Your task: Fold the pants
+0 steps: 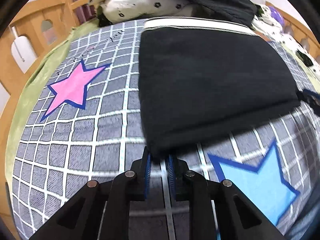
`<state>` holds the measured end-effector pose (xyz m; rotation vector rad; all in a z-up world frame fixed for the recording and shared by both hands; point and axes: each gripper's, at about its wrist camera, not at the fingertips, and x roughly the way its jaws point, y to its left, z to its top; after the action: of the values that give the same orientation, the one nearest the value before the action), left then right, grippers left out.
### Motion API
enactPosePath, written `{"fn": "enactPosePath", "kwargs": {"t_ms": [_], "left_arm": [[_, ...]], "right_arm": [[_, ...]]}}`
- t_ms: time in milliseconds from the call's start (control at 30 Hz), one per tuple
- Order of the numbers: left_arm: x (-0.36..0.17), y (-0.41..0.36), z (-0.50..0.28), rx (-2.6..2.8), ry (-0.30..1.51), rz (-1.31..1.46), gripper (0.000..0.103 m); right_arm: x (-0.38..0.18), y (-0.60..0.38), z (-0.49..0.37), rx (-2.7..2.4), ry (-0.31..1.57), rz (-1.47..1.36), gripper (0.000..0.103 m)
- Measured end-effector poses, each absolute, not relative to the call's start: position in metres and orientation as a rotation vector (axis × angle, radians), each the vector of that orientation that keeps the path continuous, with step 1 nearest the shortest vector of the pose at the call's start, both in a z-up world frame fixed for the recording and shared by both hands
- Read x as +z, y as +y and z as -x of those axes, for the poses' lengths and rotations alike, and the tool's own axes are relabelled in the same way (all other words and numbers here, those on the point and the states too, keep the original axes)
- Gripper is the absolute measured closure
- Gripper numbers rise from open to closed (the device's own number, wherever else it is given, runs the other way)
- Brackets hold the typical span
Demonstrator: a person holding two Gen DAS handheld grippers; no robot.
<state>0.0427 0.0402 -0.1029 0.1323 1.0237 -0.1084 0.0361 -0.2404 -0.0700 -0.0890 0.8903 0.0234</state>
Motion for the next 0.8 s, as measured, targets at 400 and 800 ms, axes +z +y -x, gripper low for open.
{"fn": "enactPosePath", "kwargs": {"t_ms": [400,800], "left_arm": [[-0.057,0.055,-0.023,-0.141,0.803,0.010,0.053],[-0.100,0.033,-0.061,-0.051,0.935,0.063,0.044]], "right_arm": [[-0.055,-0.249,-0.047,0.013,0.795,0.024,0.050],[-0.077,-0.235,-0.049,-0.005,0.871,0.084,0.048]]}}
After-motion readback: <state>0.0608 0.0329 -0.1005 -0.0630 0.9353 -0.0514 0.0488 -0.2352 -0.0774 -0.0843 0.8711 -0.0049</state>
